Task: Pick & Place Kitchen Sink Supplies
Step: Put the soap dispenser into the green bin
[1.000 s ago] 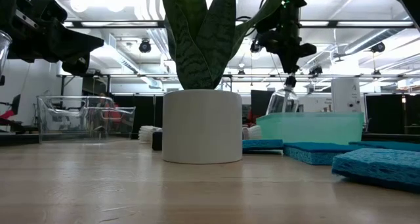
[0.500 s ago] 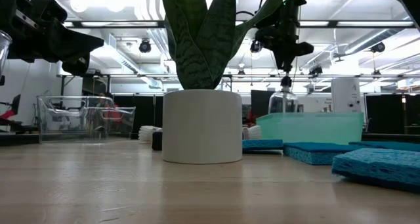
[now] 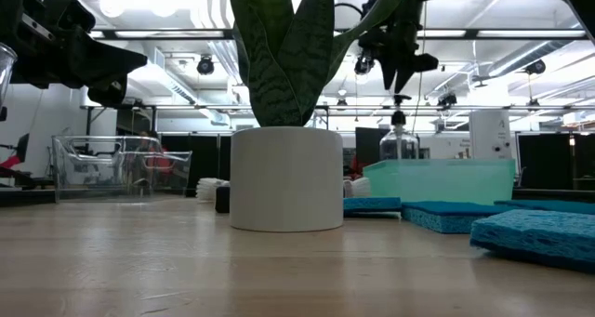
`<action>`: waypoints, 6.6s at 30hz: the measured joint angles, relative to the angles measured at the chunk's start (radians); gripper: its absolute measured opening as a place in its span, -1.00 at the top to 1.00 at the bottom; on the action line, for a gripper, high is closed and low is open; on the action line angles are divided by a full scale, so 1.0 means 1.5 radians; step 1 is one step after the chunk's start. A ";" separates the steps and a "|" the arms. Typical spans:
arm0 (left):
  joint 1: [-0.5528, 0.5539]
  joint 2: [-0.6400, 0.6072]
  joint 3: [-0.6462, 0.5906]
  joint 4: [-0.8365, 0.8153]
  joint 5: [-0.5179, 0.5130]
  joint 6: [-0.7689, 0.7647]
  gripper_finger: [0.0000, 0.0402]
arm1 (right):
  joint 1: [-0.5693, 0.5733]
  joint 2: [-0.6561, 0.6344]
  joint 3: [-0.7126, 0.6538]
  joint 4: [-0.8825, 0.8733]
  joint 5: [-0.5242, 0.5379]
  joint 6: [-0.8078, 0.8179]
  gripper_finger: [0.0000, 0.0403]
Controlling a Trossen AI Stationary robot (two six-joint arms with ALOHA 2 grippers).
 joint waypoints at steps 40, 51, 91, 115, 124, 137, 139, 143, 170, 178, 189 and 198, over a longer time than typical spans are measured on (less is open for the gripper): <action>0.000 0.000 0.000 0.000 0.000 0.000 1.00 | 0.634 -0.268 -0.064 -0.029 -0.045 0.208 0.49; 0.000 0.000 0.000 0.000 0.000 0.000 1.00 | 0.919 -0.248 -0.113 0.070 0.015 0.461 0.41; 0.000 0.000 0.000 0.000 0.000 0.000 1.00 | 1.186 -0.116 -0.192 0.058 0.007 0.718 -0.07; 0.000 0.000 0.000 0.000 0.000 0.000 1.00 | 1.186 -0.098 -0.205 0.042 0.025 0.707 -0.07; 0.000 0.000 0.000 0.000 0.000 0.000 1.00 | 1.186 -0.098 -0.208 0.048 0.028 0.701 0.15; 0.000 0.000 0.000 0.000 0.000 0.000 1.00 | 1.185 -0.098 -0.210 0.058 0.042 0.690 0.65; 0.000 0.000 0.000 0.000 0.000 0.000 1.00 | 1.185 -0.099 -0.210 0.058 0.042 0.686 0.69; 0.000 0.000 0.000 0.000 0.000 0.000 1.00 | 1.185 -0.099 -0.210 0.057 0.045 0.682 0.73; 0.000 0.000 0.000 0.000 0.000 0.000 1.00 | 1.177 -0.102 -0.210 0.050 0.059 0.662 0.86; 0.000 0.000 0.000 0.000 0.000 0.000 1.00 | 1.177 -0.122 -0.210 0.040 0.074 0.667 0.86; 0.000 0.000 0.000 0.000 0.000 0.000 1.00 | 1.155 -0.157 -0.210 0.002 0.110 0.671 0.86; 0.000 0.000 0.000 0.000 0.000 0.000 1.00 | 1.095 -0.216 -0.210 -0.033 0.129 0.667 0.86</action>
